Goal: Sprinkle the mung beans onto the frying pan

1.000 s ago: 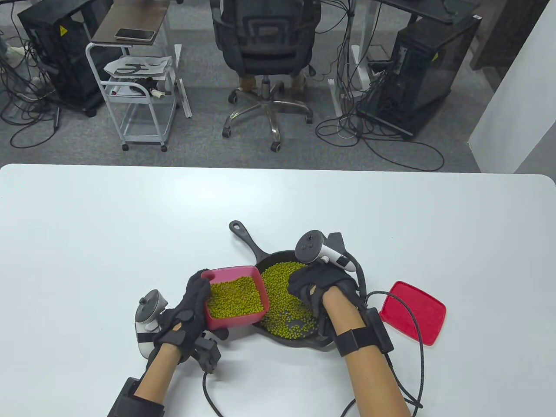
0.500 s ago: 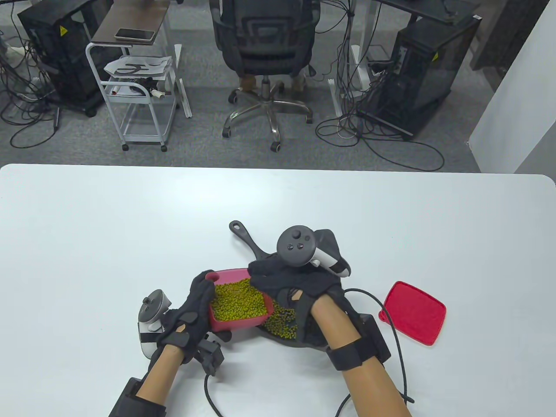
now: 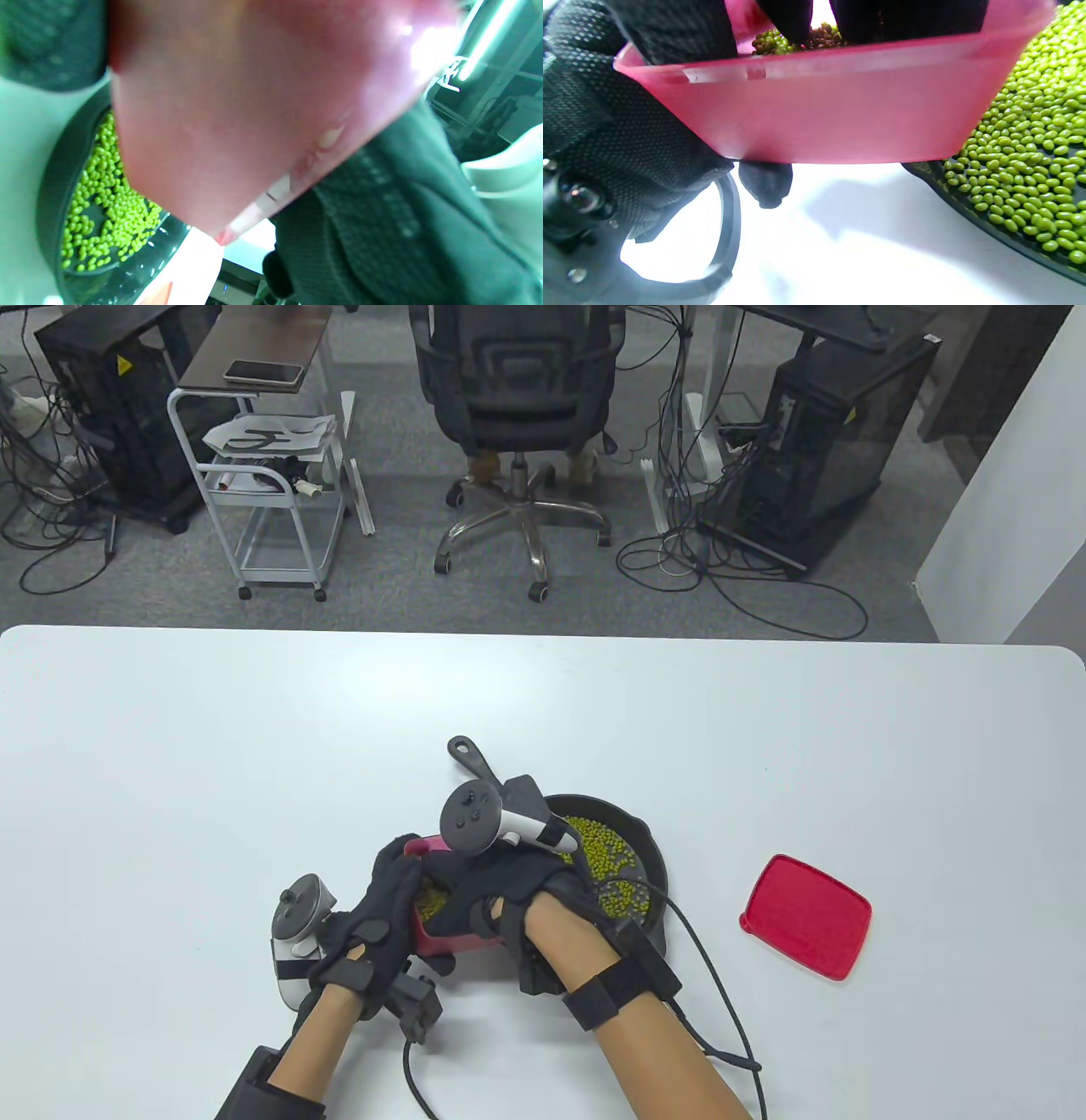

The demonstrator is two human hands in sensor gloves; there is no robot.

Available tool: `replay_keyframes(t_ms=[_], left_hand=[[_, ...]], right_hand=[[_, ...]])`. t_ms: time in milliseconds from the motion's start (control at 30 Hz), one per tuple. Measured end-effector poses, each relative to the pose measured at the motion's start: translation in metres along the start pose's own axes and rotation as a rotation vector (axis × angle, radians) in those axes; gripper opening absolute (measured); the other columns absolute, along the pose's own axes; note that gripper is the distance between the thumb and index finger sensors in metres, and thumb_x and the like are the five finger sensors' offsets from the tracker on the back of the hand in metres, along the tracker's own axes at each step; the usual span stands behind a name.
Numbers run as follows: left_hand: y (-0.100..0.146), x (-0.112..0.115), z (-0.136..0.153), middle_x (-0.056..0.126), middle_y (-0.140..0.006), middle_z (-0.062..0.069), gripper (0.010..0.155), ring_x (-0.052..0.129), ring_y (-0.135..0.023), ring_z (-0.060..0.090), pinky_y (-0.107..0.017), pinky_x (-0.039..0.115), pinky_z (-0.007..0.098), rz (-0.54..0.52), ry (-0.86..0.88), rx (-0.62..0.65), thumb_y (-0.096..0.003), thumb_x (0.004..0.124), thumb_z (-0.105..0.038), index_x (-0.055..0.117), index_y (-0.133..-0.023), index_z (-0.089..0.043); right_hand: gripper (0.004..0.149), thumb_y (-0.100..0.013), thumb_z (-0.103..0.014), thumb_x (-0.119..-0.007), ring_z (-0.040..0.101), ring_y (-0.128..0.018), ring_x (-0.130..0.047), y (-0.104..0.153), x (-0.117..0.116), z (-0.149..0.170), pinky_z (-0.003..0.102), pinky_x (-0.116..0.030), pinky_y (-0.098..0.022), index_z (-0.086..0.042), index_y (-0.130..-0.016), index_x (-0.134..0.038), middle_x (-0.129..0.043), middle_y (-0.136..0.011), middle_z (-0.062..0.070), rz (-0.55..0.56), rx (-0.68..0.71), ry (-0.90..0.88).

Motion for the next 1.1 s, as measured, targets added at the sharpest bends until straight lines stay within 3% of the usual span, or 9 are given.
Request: replay_keyframes(t_ms=[233,500,633,833,1100], left_hand=[[0.002,-0.001,0.0,0.043,-0.107,0.019,0.077,0.085,-0.067,0.045,-0.024,0.092,0.049,-0.027,0.013,0.016,-0.0487,0.059,-0.071,0.026,-0.108,-0.035],[0.0,-0.004,0.003,0.043,-0.107,0.018,0.077,0.086,-0.067,0.044,-0.024,0.092,0.048,-0.037,0.046,0.019,-0.0485,0.059,-0.072,0.026,-0.108,-0.036],[-0.003,-0.003,0.005,0.043,-0.108,0.018,0.077,0.086,-0.067,0.044,-0.024,0.092,0.048,-0.002,0.07,-0.002,-0.0485,0.059,-0.072,0.026,-0.108,-0.036],[-0.004,-0.001,0.004,0.043,-0.108,0.018,0.077,0.086,-0.068,0.043,-0.025,0.092,0.047,0.016,0.057,-0.008,-0.0485,0.058,-0.072,0.025,-0.108,-0.037],[-0.005,0.0,0.003,0.044,-0.108,0.019,0.077,0.087,-0.067,0.043,-0.025,0.092,0.047,0.025,0.048,-0.015,-0.0484,0.059,-0.072,0.026,-0.108,-0.037]], right_hand=[[0.08,-0.043,-0.035,-0.101,0.055,-0.085,-0.065,-0.007,0.0,-0.01,0.046,-0.085,-0.053,-0.022,-0.108,-0.056,-0.055,-0.109,0.025,0.08,-0.017,0.06],[0.046,-0.045,-0.018,-0.098,0.047,-0.07,-0.085,-0.009,0.003,-0.017,0.035,-0.092,-0.041,-0.024,-0.087,-0.083,-0.076,-0.096,0.017,0.163,-0.007,0.026],[0.039,-0.045,-0.013,-0.097,0.044,-0.062,-0.091,-0.009,0.005,-0.014,0.031,-0.094,-0.034,-0.023,-0.081,-0.089,-0.083,-0.091,0.014,0.204,0.011,0.008],[0.035,-0.045,-0.011,-0.095,0.043,-0.06,-0.093,-0.007,0.011,-0.008,0.03,-0.095,-0.032,-0.022,-0.078,-0.091,-0.086,-0.089,0.013,0.196,0.023,-0.043],[0.034,-0.045,-0.01,-0.095,0.043,-0.06,-0.094,0.008,0.032,0.0,0.03,-0.095,-0.031,-0.022,-0.077,-0.091,-0.087,-0.089,0.012,0.266,0.039,-0.1]])
Point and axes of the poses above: the tracker on the back of each hand, its own z axis roughly to the little-finger side, its own y axis roughly from the fingertips to the wrist, x = y × z, the point moved 3 cm from there along -y, roughly from the wrist to the fingertips
